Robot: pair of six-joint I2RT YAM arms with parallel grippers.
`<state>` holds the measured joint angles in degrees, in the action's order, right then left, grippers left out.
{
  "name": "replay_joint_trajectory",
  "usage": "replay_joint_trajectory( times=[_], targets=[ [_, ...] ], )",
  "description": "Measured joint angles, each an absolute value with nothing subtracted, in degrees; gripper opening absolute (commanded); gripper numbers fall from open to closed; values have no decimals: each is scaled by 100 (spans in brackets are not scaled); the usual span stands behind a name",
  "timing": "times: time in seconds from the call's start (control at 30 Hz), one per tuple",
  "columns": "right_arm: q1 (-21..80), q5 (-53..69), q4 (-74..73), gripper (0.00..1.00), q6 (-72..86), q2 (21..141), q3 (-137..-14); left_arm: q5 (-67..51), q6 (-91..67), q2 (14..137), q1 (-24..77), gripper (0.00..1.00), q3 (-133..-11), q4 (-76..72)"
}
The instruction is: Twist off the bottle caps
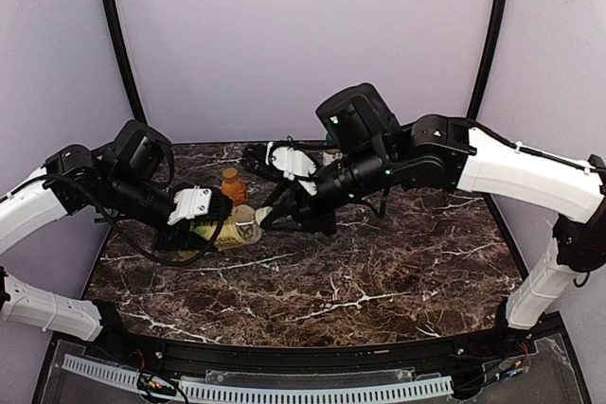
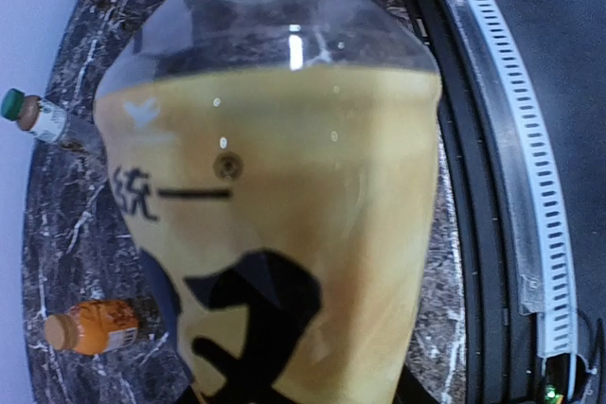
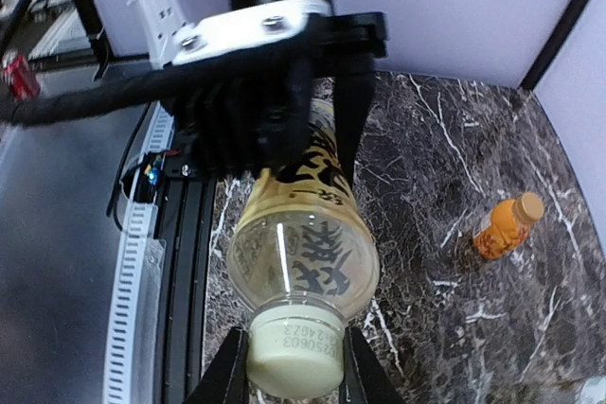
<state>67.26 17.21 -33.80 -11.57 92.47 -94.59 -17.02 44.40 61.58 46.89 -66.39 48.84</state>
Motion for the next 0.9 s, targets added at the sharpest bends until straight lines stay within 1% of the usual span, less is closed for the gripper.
replay_joint_trajectory(
  times=[0.03, 0.07, 0.1, 0.13, 0.17, 0.2, 0.3, 0.43, 0.5, 0.53, 0.6, 0.63, 0.77, 0.9],
  targets=[
    [6893, 1559, -3500, 0, -1520, 9255, -9476, -1918, 4405, 6160, 4689, 33, -6639, 5085],
    [7006, 1446, -3590, 18, -1800, 9273, -9507, -2097, 4381, 6169, 4689, 32, -6639, 5251],
    [7083, 1358, -3642, 50, -2010, 9286, -9524, -2217, 4359, 6178, 4689, 32, -6639, 5358],
    [7142, 1267, -3669, 86, -2215, 9288, -9526, -2318, 4335, 6189, 4687, 32, -6643, 5443],
    [7185, 1166, -3675, 97, -2373, 9288, -9524, -2377, 4322, 6204, 4687, 32, -6661, 5498],
    [7223, 1031, -3568, 98, -2515, 9290, -9515, -2517, 4331, 6226, 4694, 32, -6685, 5470],
    [7282, 620, -3251, 99, -2606, 9299, -9470, -2646, 4327, 6270, 4757, 32, -6768, 5323],
    [7212, 375, -2954, 99, -2064, 9286, -9470, -2193, 4322, 6252, 4770, 32, -6742, 4893],
    [7024, 582, -2786, 98, -1551, 9218, -9428, -1745, 4322, 6217, 4781, 32, -6665, 4534],
    [6875, 698, -2655, 96, -1208, 9142, -9362, -1485, 4324, 6198, 4786, 32, -6613, 4329],
    [6528, 869, -2443, 88, -412, 8941, -9223, -919, 4338, 6178, 4786, 33, -6517, 3929],
    [6324, 926, -2314, 86, 106, 8833, -9155, -661, 4359, 6178, 4786, 33, -6477, 3721],
    [5690, 1039, -1944, 86, 1938, 8571, -8952, 362, 4554, 6178, 4786, 33, -6361, 2941],
    [5542, 1212, -1743, 83, 3142, 8608, -8814, 991, 4831, 6178, 4786, 33, -6272, 2362]
  ],
)
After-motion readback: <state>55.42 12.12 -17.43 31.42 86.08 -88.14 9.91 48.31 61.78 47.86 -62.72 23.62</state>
